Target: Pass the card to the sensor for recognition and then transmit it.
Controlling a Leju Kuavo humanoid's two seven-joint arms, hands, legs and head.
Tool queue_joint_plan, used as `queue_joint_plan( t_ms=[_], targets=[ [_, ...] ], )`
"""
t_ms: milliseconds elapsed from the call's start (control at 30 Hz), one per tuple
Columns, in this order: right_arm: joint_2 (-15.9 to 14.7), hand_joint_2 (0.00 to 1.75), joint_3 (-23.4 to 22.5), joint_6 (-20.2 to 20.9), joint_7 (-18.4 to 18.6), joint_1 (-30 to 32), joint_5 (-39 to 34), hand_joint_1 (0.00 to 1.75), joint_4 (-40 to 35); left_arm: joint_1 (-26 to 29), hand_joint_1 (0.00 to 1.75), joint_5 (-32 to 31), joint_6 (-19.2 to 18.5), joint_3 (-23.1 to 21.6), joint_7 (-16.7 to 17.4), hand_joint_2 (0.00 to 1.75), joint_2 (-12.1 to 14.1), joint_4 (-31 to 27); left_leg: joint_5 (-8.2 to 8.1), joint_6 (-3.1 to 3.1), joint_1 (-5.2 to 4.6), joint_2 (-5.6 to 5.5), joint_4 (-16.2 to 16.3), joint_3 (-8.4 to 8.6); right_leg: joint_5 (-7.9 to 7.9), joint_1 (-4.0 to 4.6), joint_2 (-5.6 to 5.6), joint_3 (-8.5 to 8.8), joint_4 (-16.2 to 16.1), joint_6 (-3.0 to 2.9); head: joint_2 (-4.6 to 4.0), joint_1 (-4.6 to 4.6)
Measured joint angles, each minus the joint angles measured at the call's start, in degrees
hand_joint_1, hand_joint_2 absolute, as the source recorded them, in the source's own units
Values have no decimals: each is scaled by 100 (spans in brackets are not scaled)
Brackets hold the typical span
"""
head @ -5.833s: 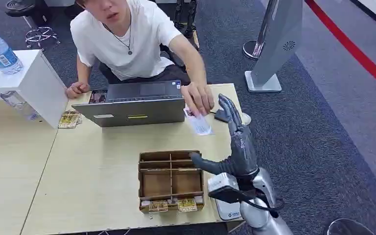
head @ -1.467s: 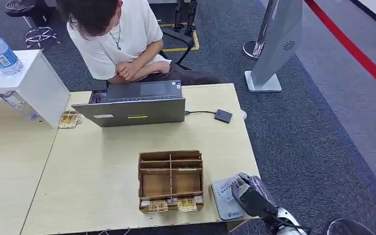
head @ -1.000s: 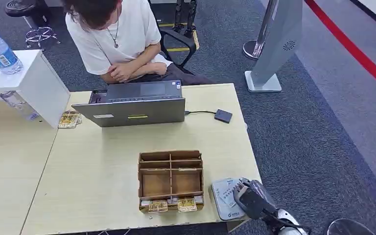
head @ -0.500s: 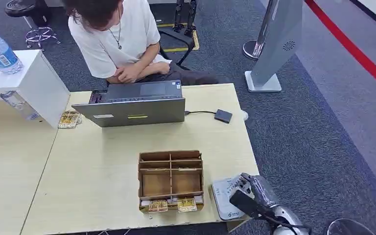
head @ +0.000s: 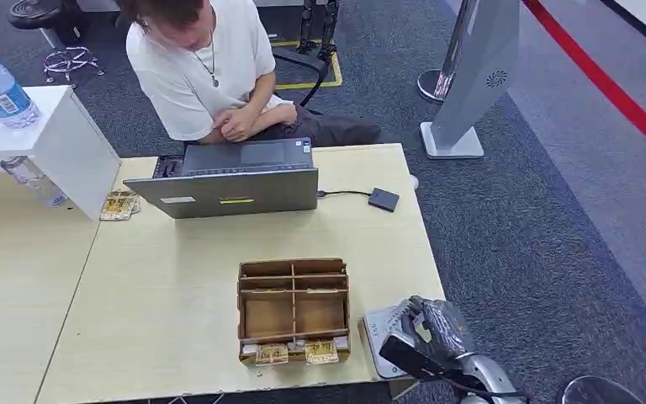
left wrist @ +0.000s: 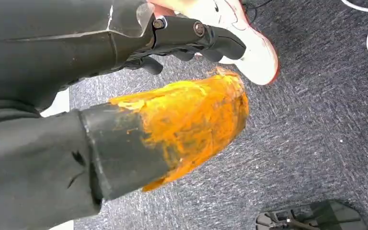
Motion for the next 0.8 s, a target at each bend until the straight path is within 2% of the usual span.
queue_joint_plan(
  t_ms=[133,367,467,800],
  targets=[
    [0,175,42,-317,26,0,227,175,-22,0,0,-11,0,15,0,0,0,0,0,0,0,0,0,0,0,0,0,0,0,0,0,0],
    [109,175,50,-1247,76,0,956,175,-164,-2,0,-101,-2,83,0,0,-13,0,0,0,0,0,0,-1,0,0,0,-1,0,0,0,0],
    [214,175,39,-1514,46,-2,1258,175,-279,-2,0,-138,-15,85,0,0,-20,0,0,0,1,0,0,-1,0,0,0,-1,0,0,0,0],
    [715,175,-306,-1569,-437,-42,1858,175,-756,-3,0,-243,-39,90,0,0,-22,0,0,0,1,0,0,-1,0,0,0,-1,1,0,0,0]
  ],
)
